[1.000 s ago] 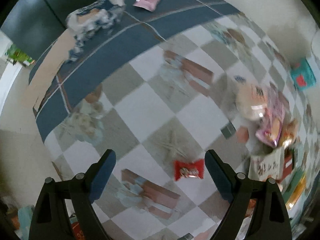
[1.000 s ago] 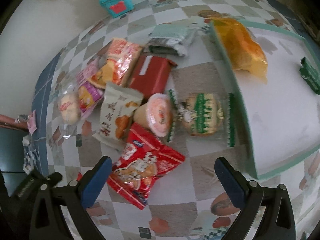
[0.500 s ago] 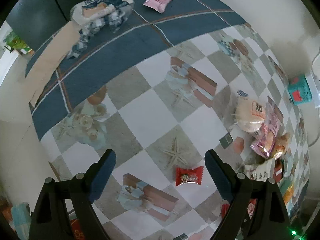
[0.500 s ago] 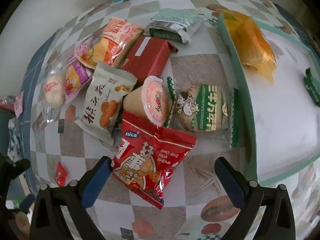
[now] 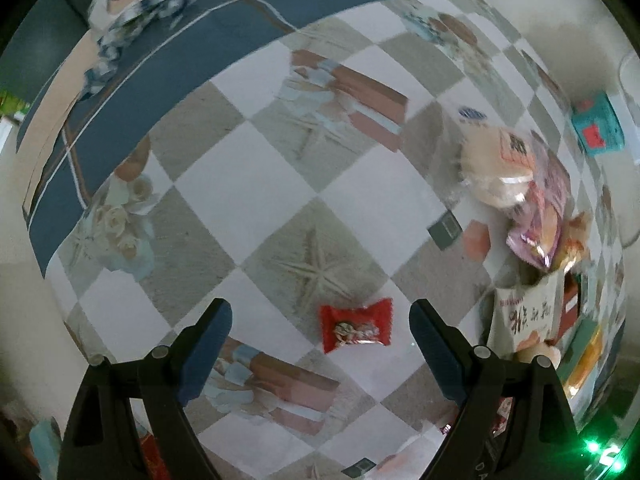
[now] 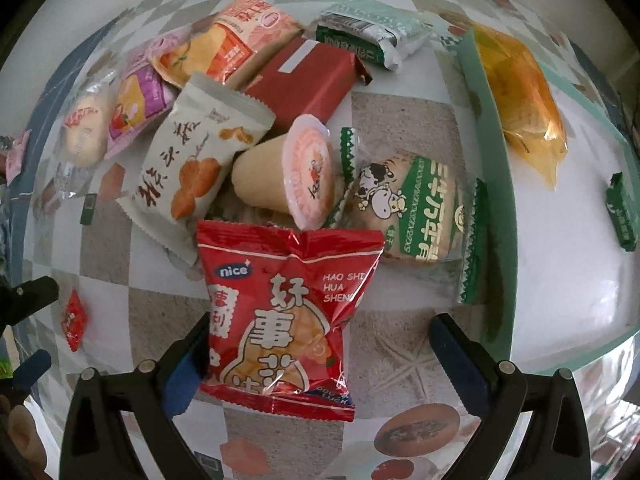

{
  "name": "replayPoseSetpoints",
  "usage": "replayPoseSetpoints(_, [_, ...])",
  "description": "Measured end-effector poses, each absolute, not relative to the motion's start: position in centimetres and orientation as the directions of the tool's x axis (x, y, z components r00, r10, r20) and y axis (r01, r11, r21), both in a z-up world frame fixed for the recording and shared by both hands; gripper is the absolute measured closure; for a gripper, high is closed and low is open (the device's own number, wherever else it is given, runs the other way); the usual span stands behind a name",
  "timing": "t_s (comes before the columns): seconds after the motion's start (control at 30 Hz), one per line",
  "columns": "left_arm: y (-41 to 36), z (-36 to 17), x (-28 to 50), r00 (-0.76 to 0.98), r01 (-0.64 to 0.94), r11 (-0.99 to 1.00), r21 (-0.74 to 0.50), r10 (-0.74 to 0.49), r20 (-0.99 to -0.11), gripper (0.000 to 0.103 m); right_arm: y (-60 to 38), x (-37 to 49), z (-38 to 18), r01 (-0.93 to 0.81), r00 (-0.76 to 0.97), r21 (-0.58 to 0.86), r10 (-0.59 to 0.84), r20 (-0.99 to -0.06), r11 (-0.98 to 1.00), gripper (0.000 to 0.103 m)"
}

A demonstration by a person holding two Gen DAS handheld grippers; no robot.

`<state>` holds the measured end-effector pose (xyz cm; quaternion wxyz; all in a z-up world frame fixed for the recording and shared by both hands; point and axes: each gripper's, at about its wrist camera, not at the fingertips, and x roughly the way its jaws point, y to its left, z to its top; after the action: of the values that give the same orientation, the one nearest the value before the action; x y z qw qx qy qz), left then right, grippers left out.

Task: Organize snacks
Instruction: 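Close left gripper on red candy while right gripper grasps red 'nice' bag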

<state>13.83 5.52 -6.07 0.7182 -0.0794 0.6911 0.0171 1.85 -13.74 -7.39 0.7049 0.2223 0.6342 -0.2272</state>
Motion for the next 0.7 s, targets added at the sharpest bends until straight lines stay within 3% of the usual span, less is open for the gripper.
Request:
replayPoseSetpoints(0.1, [4.3,-6.7,13.8,0.029,-0.107,0.991,-0.075,-0.072,-0.997,0.016,-13.2,1.5,-7.6,0.600,0.091,0.025,-0.037,-0.995,0.800,0.000])
replayPoseSetpoints(0.23, [3.0,-7.3,13.2,0.011,-0.085,0.995,-0.056,-0.056,-0.998,0.039,-13.3,1.2,-7.8,0.598,0.091,0.026,-0.037,-0.995,0.801,0.000])
replayPoseSetpoints(0.33, [2.0,-7.8,12.7,0.007,-0.070,0.997,-0.039,-0.038,-0.999,0.048,-13.7,1.0,-8.0,0.599,0.090,0.026,-0.035,-0.995,0.800,0.000])
replayPoseSetpoints(0.7, [1.9,-8.1,14.3,0.011,-0.077,0.996,-0.048,-0.047,-0.999,0.052,-14.8,0.4,-7.8,0.601,0.085,0.026,-0.031,-0.996,0.799,0.000])
